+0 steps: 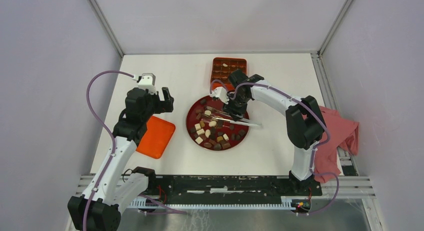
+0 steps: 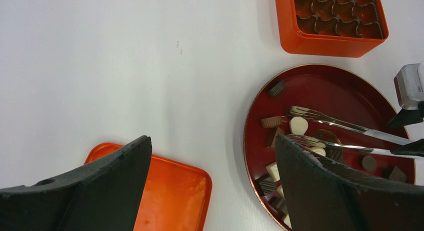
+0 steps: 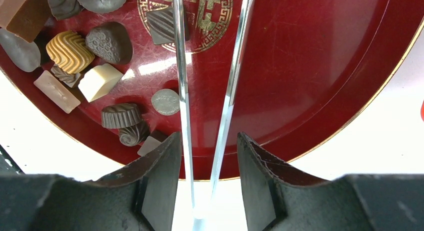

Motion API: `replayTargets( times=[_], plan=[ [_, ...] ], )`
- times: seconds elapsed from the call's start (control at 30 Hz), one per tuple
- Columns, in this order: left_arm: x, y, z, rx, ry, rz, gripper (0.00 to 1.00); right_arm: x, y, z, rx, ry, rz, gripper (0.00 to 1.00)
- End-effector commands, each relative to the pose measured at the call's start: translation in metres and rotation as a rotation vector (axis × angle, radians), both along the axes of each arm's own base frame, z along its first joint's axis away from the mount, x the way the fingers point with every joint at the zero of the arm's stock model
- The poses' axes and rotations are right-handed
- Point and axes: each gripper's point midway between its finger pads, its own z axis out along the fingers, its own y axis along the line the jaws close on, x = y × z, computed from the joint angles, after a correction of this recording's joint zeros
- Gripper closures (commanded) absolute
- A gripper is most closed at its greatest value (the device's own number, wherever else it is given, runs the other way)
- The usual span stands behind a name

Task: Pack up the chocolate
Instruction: Pick up the clamp from the plate.

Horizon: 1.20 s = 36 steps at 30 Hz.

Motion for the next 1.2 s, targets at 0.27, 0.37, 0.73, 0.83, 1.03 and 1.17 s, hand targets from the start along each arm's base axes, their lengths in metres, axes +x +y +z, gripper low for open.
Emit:
replayTargets(
  times=[0.27,0.37,0.73,0.83,1.03,1.17],
  plan=[
    [0.004,-0.001,0.007,0.031,-0.036,-0.031,0.03,-0.002,0.022,0.012,0.145,-0.056,0.088,0.28],
    [0.004,-0.002,0.006,0.031,-0.032,-0.033,0.03,0.004,0.02,0.004,0.127,-0.08,0.102,0.21],
    [0.004,-0.002,0.006,0.032,-0.035,-0.035,0.03,0.018,0.024,-0.012,0.131,-0.109,0.106,0.25],
    [0.003,-0.002,0.006,0.03,-0.036,-0.035,0.03,0.018,0.024,-0.016,0.135,-0.09,0.098,0.26],
    [0.003,-0.001,0.006,0.032,-0.036,-0.035,0.03,0.005,0.034,-0.004,0.243,0.005,0.109,0.24],
    [0.003,-0.001,0.006,0.031,-0.035,-0.034,0.04,0.014,0.042,0.038,0.395,0.046,0.051,0.25]
  ],
)
